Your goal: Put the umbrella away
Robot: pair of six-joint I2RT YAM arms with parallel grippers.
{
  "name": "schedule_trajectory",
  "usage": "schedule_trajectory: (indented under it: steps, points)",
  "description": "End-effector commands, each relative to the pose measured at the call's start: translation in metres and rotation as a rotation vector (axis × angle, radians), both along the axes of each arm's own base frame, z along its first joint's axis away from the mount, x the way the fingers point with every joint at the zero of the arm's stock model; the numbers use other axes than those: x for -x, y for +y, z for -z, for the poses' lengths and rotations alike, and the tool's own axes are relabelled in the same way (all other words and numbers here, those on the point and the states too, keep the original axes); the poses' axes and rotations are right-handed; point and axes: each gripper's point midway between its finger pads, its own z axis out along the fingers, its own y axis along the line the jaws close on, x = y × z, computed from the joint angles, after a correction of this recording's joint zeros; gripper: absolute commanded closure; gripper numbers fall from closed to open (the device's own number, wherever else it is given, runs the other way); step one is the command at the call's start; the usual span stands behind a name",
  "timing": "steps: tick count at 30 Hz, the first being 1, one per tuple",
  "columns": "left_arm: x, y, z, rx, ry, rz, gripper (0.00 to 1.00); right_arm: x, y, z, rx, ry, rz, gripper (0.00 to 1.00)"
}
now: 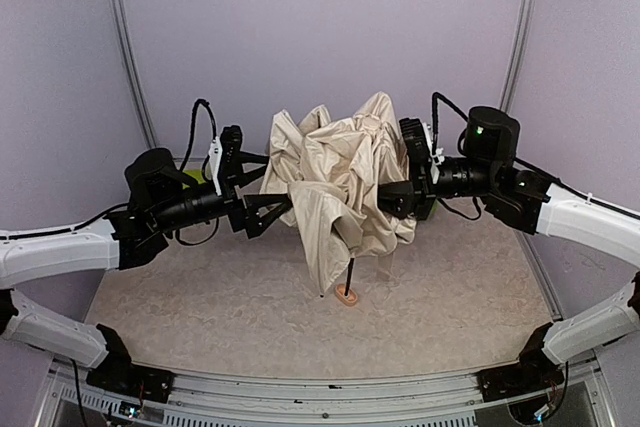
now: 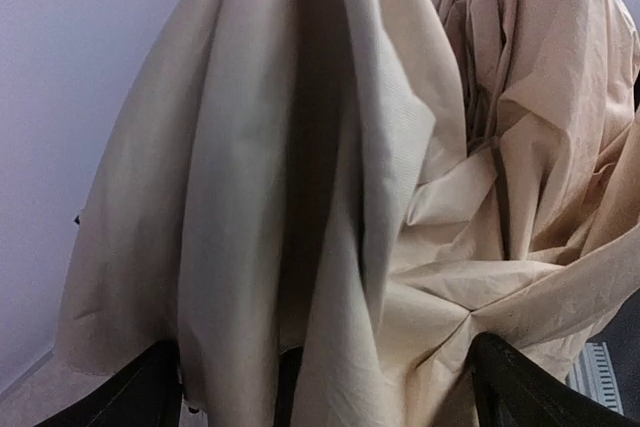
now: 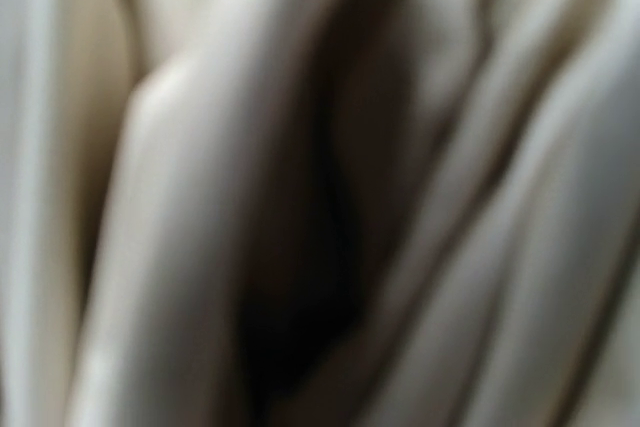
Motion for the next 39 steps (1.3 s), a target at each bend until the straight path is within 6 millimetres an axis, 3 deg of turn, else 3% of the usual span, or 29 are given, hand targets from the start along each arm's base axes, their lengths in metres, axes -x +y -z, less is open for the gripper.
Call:
schedule_trajectory:
  steps: [1, 5, 8, 18, 21, 23, 25, 30, 34, 36, 39]
  points:
    - [0.033, -0.032, -0.043, 0.093, -0.128, 0.256, 0.01, -0.003, 0.002, 0.006, 0.017, 0.044, -0.001, 0.79]
    - [0.064, -0.069, -0.048, 0.09, -0.18, 0.38, 0.01, -0.019, 0.011, 0.013, 0.022, 0.074, 0.041, 0.8]
    - [0.078, -0.082, -0.061, 0.123, -0.205, 0.43, 0.01, -0.024, 0.017, 0.016, 0.037, 0.089, 0.03, 0.79]
    - [0.075, -0.093, -0.088, 0.216, -0.175, 0.464, 0.01, -0.025, 0.029, 0.038, 0.101, 0.104, 0.002, 0.69]
    - [0.074, -0.099, -0.091, 0.227, -0.17, 0.475, 0.01, -0.024, 0.032, 0.04, 0.105, 0.107, -0.01, 0.56]
    - [0.072, -0.107, -0.083, 0.207, -0.162, 0.478, 0.01, -0.025, 0.032, 0.038, 0.095, 0.109, -0.005, 0.41]
    - [0.066, -0.113, -0.068, 0.169, -0.141, 0.465, 0.01, -0.025, 0.03, 0.031, 0.074, 0.108, 0.007, 0.34]
    - [0.052, -0.111, -0.024, 0.069, -0.121, 0.373, 0.01, -0.038, 0.016, 0.013, -0.004, 0.11, 0.149, 0.36]
    - [0.037, -0.103, -0.01, 0.047, -0.115, 0.297, 0.01, -0.026, 0.013, 0.004, -0.03, 0.124, 0.098, 0.3]
    - [0.032, -0.103, -0.007, 0.042, -0.116, 0.274, 0.01, -0.021, 0.015, 0.001, -0.031, 0.139, 0.058, 0.36]
    - [0.03, -0.104, -0.006, 0.044, -0.108, 0.267, 0.01, -0.018, 0.016, -0.004, -0.026, 0.148, 0.033, 0.61]
